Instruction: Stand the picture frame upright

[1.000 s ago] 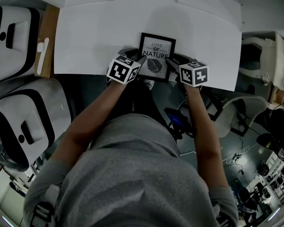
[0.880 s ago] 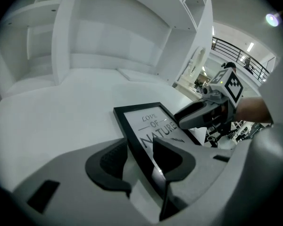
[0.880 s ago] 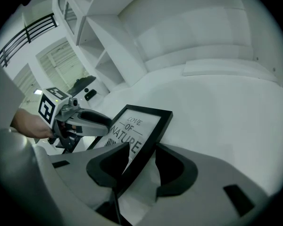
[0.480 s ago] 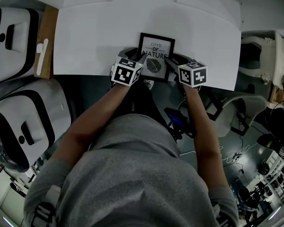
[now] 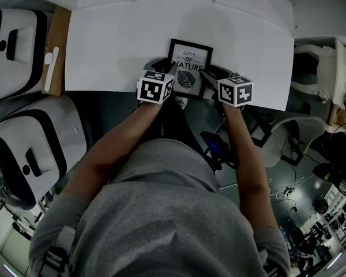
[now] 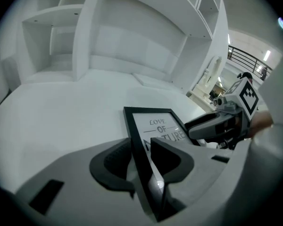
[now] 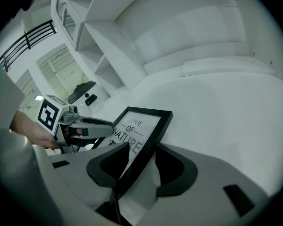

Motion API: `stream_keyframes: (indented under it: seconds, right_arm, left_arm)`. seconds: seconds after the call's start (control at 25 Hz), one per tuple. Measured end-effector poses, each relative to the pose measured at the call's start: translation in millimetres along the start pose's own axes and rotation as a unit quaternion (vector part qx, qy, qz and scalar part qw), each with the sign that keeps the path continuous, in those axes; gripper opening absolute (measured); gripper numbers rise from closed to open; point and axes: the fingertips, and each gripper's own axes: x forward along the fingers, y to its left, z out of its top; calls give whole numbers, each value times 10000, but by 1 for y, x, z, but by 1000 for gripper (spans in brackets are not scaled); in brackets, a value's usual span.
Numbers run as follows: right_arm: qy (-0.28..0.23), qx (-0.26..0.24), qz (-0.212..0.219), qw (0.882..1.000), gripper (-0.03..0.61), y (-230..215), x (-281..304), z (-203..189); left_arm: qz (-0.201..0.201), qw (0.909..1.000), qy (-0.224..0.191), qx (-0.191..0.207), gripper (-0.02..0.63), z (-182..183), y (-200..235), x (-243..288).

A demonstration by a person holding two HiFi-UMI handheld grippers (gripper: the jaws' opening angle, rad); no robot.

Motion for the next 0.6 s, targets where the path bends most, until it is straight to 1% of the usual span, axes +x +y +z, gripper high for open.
stream_keyframes:
  seconds: [0.2, 0.4, 0.6]
  right_arm:
    - [-71, 79, 44, 9999, 166, -1, 0, 0]
    - [-118, 172, 152, 9997, 167, 1, 0, 0]
    - [-246, 294, 237, 9990, 167, 0, -2, 3]
  left_arm:
    - [-136, 9993, 66, -332, 97, 0, 5, 0]
    - [-278, 9957, 24, -880, 80, 3, 11, -1]
    - [-423, 9933, -100, -1071, 75, 7, 13, -4]
